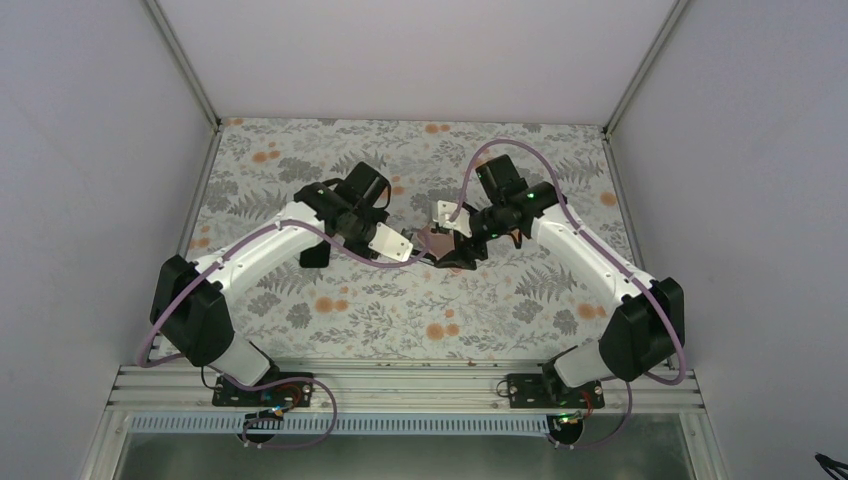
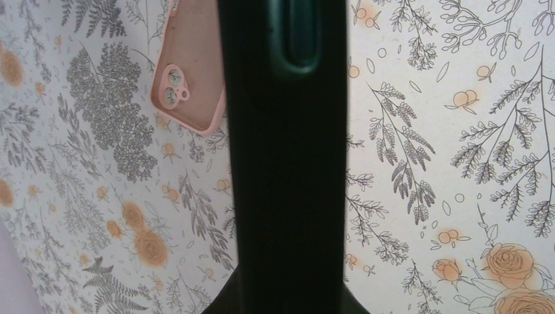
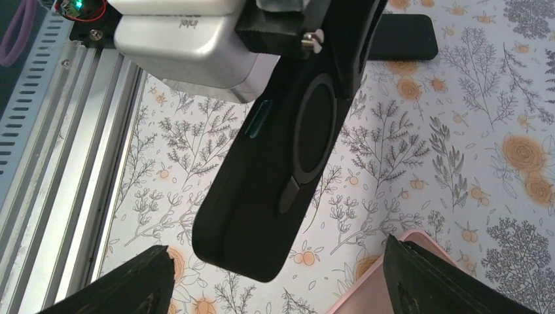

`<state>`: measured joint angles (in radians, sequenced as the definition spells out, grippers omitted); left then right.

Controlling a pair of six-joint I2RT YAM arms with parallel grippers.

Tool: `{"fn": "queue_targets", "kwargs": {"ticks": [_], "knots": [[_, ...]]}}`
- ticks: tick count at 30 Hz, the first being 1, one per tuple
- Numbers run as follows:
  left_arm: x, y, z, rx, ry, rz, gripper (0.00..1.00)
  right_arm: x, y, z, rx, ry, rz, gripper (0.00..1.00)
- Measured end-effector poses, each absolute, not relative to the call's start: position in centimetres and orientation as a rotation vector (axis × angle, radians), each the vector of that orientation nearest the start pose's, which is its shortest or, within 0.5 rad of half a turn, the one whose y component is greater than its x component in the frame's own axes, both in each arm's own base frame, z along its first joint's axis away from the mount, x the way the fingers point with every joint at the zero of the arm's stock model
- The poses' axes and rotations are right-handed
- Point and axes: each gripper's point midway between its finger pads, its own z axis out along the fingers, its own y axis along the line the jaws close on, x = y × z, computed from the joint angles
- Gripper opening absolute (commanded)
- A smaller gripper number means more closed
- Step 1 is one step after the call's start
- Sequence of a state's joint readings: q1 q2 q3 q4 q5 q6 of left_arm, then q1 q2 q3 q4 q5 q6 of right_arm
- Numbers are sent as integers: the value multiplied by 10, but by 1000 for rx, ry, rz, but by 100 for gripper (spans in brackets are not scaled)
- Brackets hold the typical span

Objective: Take the phone out of the phone case

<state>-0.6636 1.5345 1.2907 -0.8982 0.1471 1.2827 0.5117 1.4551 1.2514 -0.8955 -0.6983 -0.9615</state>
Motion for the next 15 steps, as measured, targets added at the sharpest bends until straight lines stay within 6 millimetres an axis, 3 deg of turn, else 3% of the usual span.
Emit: {"fn": "queue_targets", "kwargs": {"ticks": [15], "knots": [[274,-246,159,-3014,-1980,8,2,245,264,200,-1783,1638,707,80]]}}
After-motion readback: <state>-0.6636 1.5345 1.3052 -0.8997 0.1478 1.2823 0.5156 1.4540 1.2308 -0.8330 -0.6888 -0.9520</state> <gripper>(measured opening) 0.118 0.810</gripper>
